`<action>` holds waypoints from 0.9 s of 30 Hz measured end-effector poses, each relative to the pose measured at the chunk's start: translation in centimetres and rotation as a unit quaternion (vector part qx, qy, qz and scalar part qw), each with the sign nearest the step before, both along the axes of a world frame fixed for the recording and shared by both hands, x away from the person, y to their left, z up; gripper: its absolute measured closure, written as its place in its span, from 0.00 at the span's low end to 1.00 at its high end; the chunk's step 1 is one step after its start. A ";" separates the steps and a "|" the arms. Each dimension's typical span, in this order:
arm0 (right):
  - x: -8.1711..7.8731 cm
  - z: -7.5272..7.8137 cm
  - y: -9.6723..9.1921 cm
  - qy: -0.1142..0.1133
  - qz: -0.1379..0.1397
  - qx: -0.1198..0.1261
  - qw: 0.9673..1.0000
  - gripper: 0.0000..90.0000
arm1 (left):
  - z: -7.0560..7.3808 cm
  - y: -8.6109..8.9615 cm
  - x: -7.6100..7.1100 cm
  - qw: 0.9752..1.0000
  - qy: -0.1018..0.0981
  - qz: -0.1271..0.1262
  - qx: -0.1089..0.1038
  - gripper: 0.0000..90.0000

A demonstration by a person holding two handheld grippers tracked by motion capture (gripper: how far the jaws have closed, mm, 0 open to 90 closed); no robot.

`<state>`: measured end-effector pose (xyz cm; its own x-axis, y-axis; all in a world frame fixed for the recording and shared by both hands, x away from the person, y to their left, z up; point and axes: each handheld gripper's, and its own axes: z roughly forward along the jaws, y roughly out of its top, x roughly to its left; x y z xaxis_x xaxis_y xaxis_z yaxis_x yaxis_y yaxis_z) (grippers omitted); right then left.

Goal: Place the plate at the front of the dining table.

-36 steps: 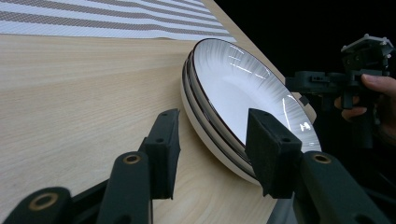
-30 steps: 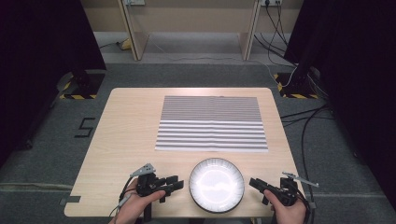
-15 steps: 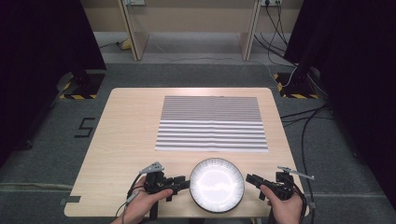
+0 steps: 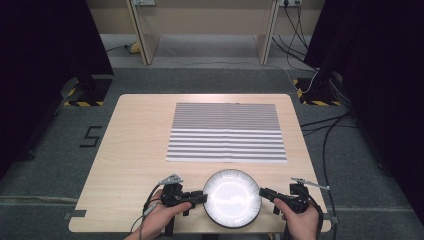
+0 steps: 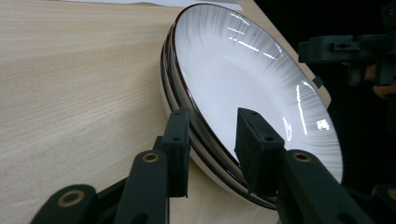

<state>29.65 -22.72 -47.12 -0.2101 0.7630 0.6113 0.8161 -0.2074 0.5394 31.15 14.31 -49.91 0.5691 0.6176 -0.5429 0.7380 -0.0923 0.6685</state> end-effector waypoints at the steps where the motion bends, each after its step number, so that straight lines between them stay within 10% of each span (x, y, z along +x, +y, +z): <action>1: 0.0 0.0 0.0 0.001 0.001 0.000 1.000 0.78 | 0.0 0.0 0.0 1.000 0.002 0.000 0.001 0.74; 16: -0.2 -0.9 0.6 0.014 0.003 -0.021 1.000 0.96 | 1.0 -0.1 0.4 1.000 0.010 -0.006 0.022 0.83; 27: 0.0 -1.4 -0.2 0.029 -0.002 0.022 0.999 0.97 | 1.4 0.1 0.9 1.000 0.007 -0.014 0.025 0.89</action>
